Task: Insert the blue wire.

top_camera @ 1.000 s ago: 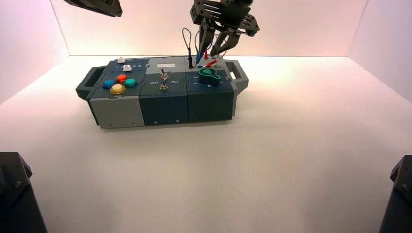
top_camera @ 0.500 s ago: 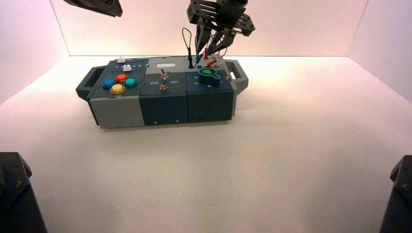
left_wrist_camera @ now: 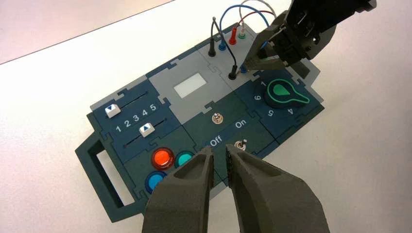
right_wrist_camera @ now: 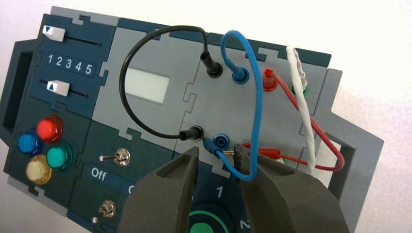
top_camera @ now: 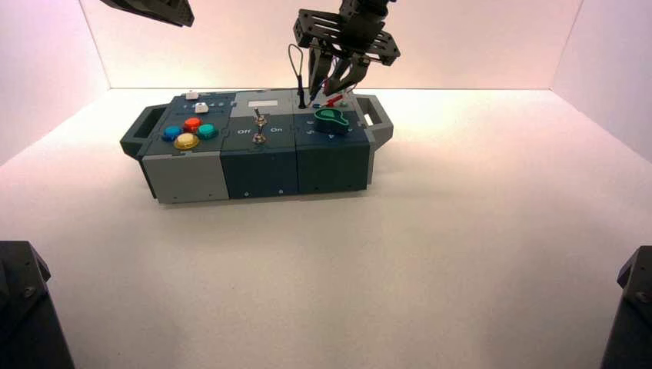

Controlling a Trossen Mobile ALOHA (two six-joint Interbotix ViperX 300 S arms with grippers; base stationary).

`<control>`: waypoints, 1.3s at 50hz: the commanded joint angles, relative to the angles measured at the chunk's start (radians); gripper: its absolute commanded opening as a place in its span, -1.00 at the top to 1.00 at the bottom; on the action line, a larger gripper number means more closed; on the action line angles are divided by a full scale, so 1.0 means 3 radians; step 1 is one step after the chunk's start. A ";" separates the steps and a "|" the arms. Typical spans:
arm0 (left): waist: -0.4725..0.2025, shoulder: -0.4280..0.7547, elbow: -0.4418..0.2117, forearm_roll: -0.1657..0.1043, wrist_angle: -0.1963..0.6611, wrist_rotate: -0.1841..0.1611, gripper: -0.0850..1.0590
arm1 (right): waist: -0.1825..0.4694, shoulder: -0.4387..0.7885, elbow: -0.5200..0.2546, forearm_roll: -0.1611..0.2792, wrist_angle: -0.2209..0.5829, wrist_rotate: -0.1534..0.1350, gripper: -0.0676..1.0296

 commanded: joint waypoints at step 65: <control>-0.0015 -0.0010 -0.0072 0.0005 -0.0026 0.0046 0.56 | 0.0010 -0.0041 -0.0414 -0.0199 0.0583 -0.0010 0.92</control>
